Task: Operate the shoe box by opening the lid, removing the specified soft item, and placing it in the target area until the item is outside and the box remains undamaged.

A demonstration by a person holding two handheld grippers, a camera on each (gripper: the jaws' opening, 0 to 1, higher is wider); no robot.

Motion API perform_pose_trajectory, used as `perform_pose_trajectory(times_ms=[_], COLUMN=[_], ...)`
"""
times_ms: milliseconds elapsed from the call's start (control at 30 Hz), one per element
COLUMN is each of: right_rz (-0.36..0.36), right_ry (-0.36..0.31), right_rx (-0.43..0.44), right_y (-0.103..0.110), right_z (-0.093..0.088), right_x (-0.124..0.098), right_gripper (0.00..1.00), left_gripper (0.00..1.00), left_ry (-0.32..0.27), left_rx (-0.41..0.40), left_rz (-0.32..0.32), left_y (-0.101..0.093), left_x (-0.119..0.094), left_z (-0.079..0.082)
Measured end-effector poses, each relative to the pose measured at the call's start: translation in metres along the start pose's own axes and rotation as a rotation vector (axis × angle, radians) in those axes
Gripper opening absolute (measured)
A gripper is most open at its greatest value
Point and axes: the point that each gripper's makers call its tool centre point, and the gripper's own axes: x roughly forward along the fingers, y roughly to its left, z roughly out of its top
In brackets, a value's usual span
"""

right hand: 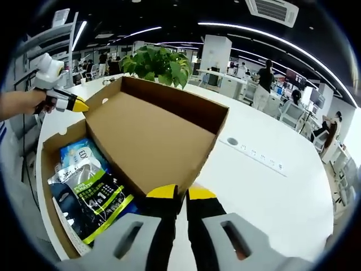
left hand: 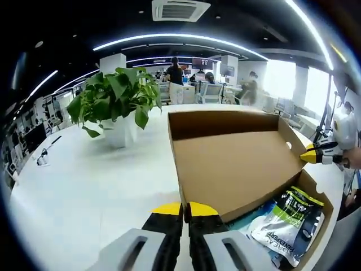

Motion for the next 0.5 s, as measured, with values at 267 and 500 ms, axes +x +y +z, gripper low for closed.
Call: perform_pose_trajectory(times_ms=[267,500], right_rz=[-0.003,-0.003], right_ry=[0.003,0.009], right_rx=[0.002,0.005], right_y=[-0.0012,-0.0015], right_z=[-0.0008,-0.0024], right_x=[0.0031,0.0064], right_gripper=[0.04,0.05], left_gripper=[0.02,0.02], left_ry=[0.003,0.010], left_rx=[0.000,0.000], left_rz=[0.007,0.009], left_y=[0.0003,0.0007], left_x=[0.0033,0.0065], left_z=[-0.0003,-0.0011])
